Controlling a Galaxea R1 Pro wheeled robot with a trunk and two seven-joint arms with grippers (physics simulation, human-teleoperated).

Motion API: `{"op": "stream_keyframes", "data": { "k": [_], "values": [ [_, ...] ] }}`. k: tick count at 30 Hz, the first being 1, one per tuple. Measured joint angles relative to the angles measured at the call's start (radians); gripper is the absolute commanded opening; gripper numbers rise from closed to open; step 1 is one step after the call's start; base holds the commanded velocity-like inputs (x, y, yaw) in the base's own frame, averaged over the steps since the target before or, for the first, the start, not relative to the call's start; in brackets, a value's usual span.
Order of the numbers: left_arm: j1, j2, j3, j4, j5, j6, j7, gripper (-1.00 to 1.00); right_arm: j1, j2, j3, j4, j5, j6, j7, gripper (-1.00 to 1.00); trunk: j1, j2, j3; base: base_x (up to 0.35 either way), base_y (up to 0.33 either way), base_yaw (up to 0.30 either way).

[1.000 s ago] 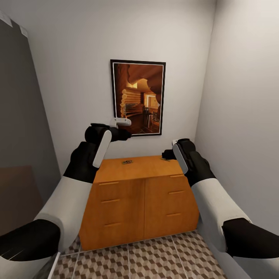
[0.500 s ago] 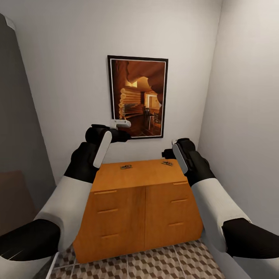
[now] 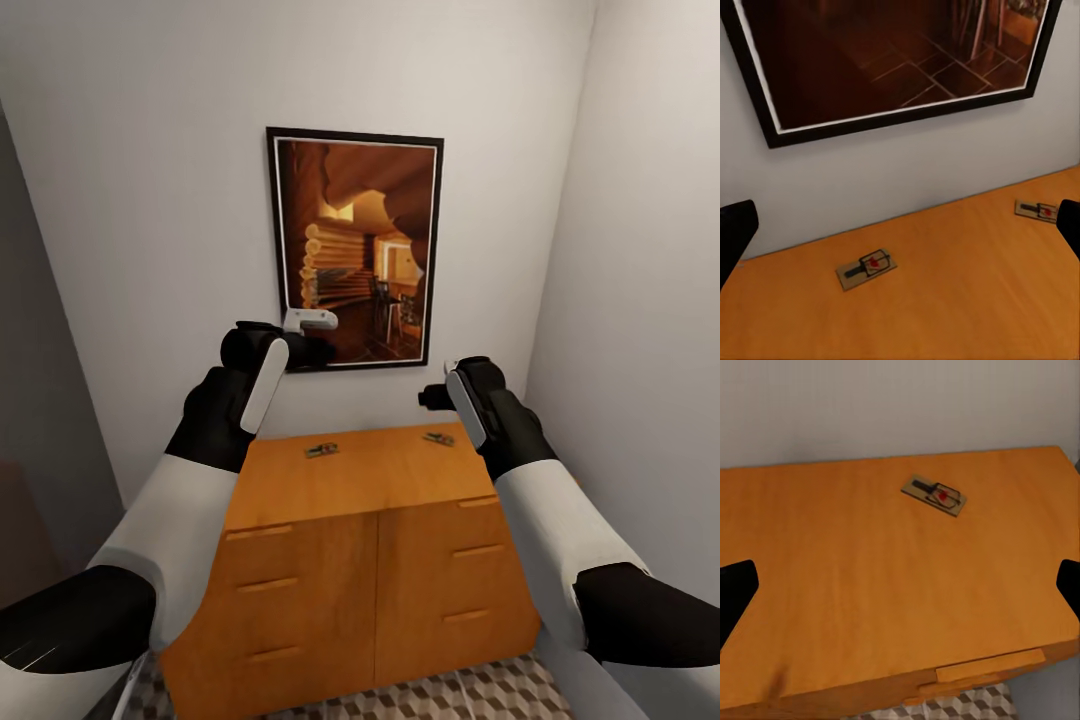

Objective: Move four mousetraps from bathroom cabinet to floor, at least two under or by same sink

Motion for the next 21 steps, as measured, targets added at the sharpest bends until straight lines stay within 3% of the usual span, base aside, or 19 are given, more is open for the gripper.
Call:
{"op": "stream_keyframes", "data": {
  "k": [12, 21],
  "values": [
    [0.000, -0.001, -0.001, 0.063, 0.013, 0.003, 0.000, 1.00, 0.000, -0.004, -0.001, 0.013, -0.005, 0.000, 0.000, 1.00, 0.000, 0.000, 0.000, 0.323, 0.000, 0.000],
    [0.000, -0.001, -0.001, 0.132, 0.083, 0.005, 0.000, 1.00, 0.000, -0.010, -0.001, 0.015, -0.005, 0.000, 0.000, 1.00, 0.000, 0.000, 0.000, 0.185, 0.000, 0.000]
  ]
}}
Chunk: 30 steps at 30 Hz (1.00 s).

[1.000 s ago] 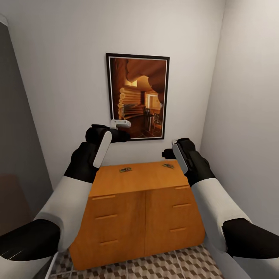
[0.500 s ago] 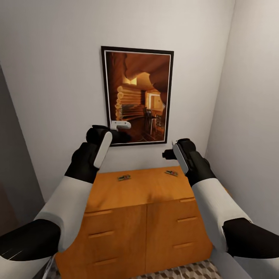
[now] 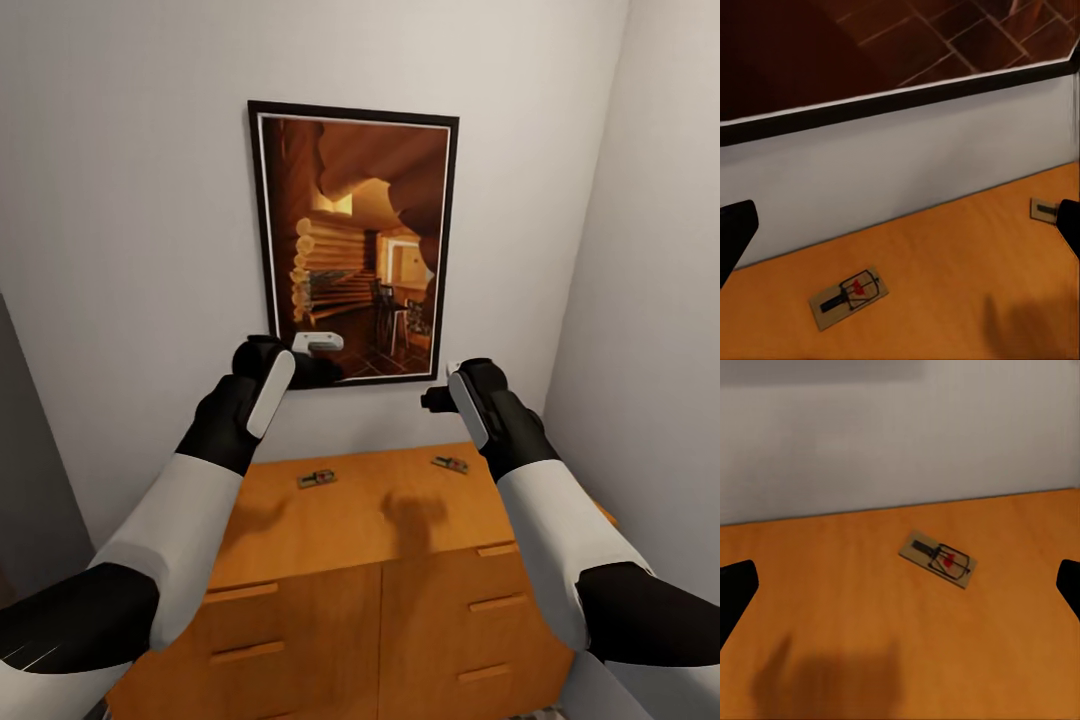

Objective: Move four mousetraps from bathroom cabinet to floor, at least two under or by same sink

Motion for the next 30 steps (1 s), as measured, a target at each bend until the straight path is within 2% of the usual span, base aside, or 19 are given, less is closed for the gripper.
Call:
{"op": "stream_keyframes", "data": {
  "k": [4, 7, 23, 30],
  "values": [
    [0.000, 0.001, -0.001, 0.008, 0.045, 0.001, 0.000, 1.00, 0.000, -0.003, 0.000, 0.002, 0.000, 0.000, 0.000, 1.00, 0.000, 0.000, 0.000, 0.039, 0.000, 0.000],
    [0.000, 0.001, -0.001, 0.011, 0.062, 0.001, 0.000, 1.00, 0.000, -0.004, 0.000, 0.003, 0.000, 0.000, 0.000, 1.00, 0.000, 0.000, 0.000, 0.013, 0.000, 0.000],
    [0.000, 0.002, -0.003, 0.013, 0.073, 0.001, 0.000, 1.00, 0.000, -0.005, -0.005, 0.065, 0.001, 0.000, 0.001, 1.00, 0.000, 0.000, 0.000, 0.004, 0.000, 0.000],
    [0.000, 0.003, -0.004, 0.018, 0.070, 0.000, 0.001, 1.00, 0.000, -0.004, -0.004, 0.069, 0.001, 0.000, 0.002, 1.00, 0.000, 0.000, 0.000, 0.203, 0.000, 0.000]
  ]
}}
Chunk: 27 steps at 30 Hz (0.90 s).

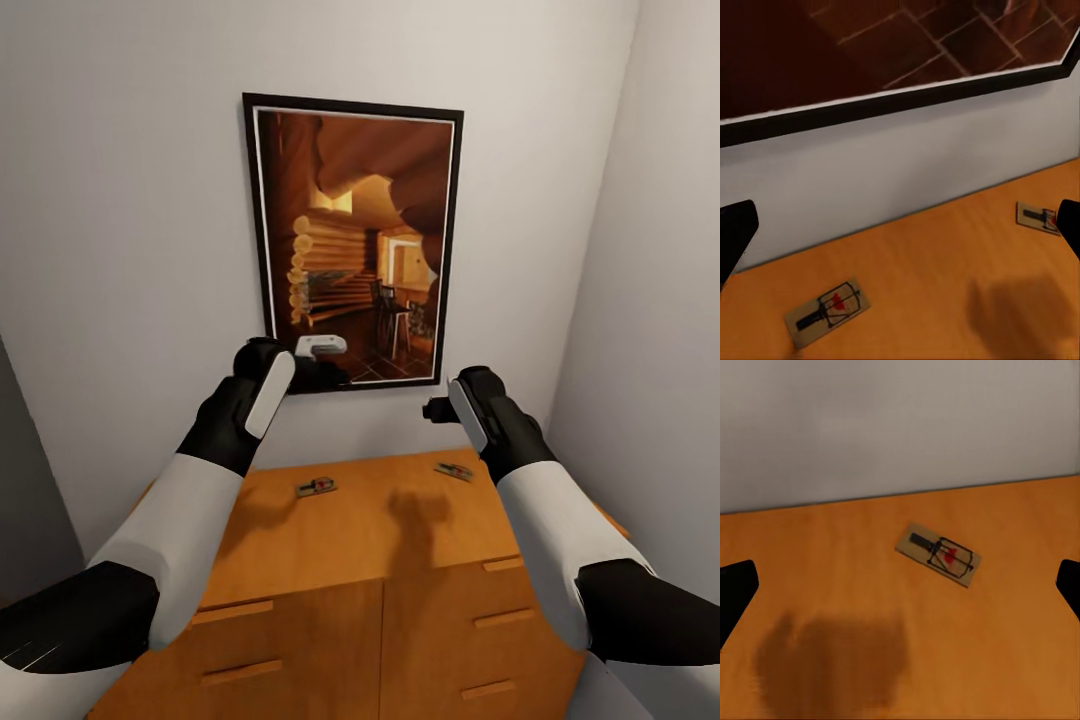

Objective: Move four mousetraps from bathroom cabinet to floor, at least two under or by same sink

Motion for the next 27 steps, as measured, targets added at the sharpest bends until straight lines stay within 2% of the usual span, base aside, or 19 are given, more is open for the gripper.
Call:
{"op": "stream_keyframes", "data": {
  "k": [7, 16, 23, 27],
  "values": [
    [0.000, 0.000, -0.001, 0.000, -0.001, 0.000, 0.000, 1.00, 0.000, -0.001, 0.000, 0.002, -0.001, 0.000, 0.001, 1.00, 0.000, 0.000, 0.000, 0.203, 0.000, 0.000],
    [0.000, -0.001, -0.003, 0.002, 0.001, 0.000, -0.001, 1.00, 0.000, -0.003, 0.002, 0.023, -0.003, 0.000, 0.002, 1.00, 0.000, 0.000, 0.000, 0.033, 0.000, 0.000],
    [0.000, -0.003, -0.004, 0.002, 0.002, 0.000, -0.001, 1.00, 0.000, -0.012, 0.002, 0.165, -0.008, 0.000, 0.014, 1.00, 0.000, 0.000, 0.000, 0.004, 0.000, 0.000],
    [0.000, -0.003, -0.004, 0.003, 0.003, 0.000, -0.001, 1.00, 0.000, -0.033, 0.003, 0.252, -0.005, 0.000, 0.044, 1.00, 0.000, 0.000, 0.000, 0.000, 0.000, 0.000]
  ]
}}
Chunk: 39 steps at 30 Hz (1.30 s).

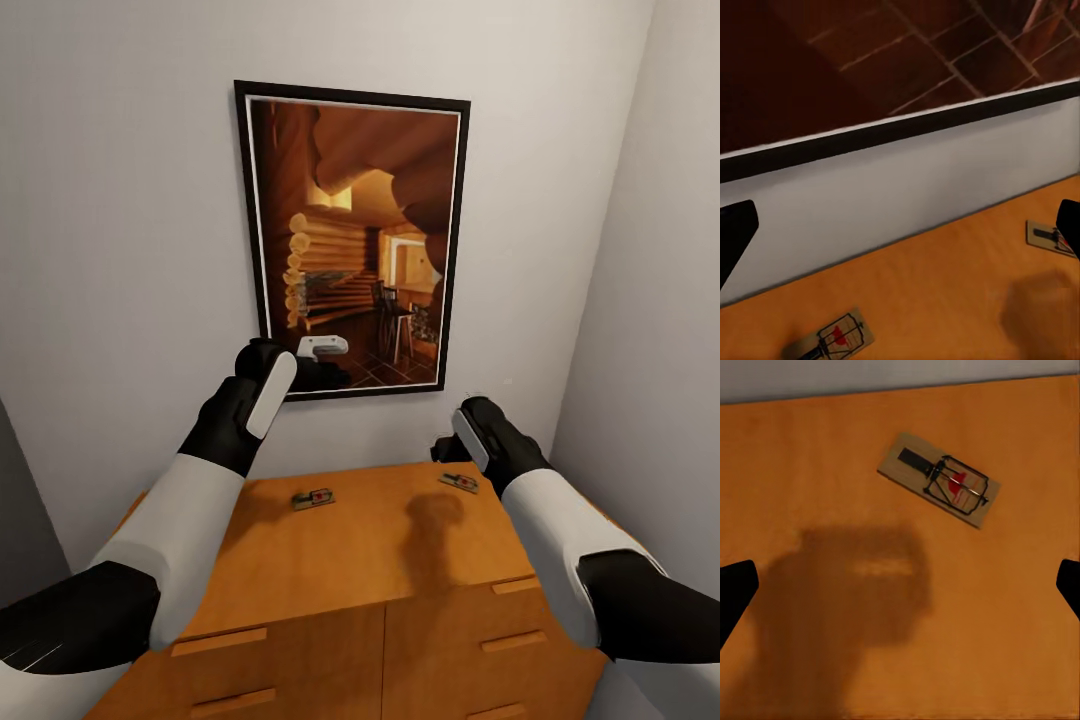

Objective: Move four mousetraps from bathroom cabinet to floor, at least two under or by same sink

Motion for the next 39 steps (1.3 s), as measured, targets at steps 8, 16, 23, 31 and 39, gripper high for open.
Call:
{"op": "stream_keyframes", "data": {
  "k": [8, 16, 23, 31, 39],
  "values": [
    [0.000, 0.000, -0.004, 0.000, 0.000, 0.000, 0.000, 1.00, 0.000, -0.042, 0.002, 0.050, 0.006, 0.000, 0.079, 1.00, 0.000, 0.000, 0.000, 0.000, 0.000, 0.000],
    [0.000, -0.001, -0.007, 0.007, -0.001, -0.002, 0.000, 1.00, 0.000, -0.060, 0.002, 0.057, 0.007, 0.000, 0.107, 1.00, 0.000, 0.000, 0.000, 0.105, -0.059, 0.000],
    [0.000, -0.001, -0.028, 0.017, 0.006, 0.000, -0.002, 1.00, 0.000, -0.062, 0.002, 0.058, 0.007, 0.000, 0.110, 1.00, 0.000, 0.000, 0.000, 0.189, -0.124, 0.000],
    [0.000, 0.001, -0.143, 0.020, 0.144, 0.001, -0.016, 1.00, 0.000, -0.062, 0.001, 0.058, 0.009, 0.000, 0.110, 1.00, 0.000, 0.000, 0.000, 0.040, -0.026, 0.000],
    [0.000, 0.020, -0.283, 0.014, 0.349, 0.001, -0.020, 1.00, 0.000, -0.059, 0.003, 0.058, 0.007, 0.000, 0.111, 1.00, 0.000, 0.000, 0.000, 0.005, -0.003, 0.000]
  ]
}}
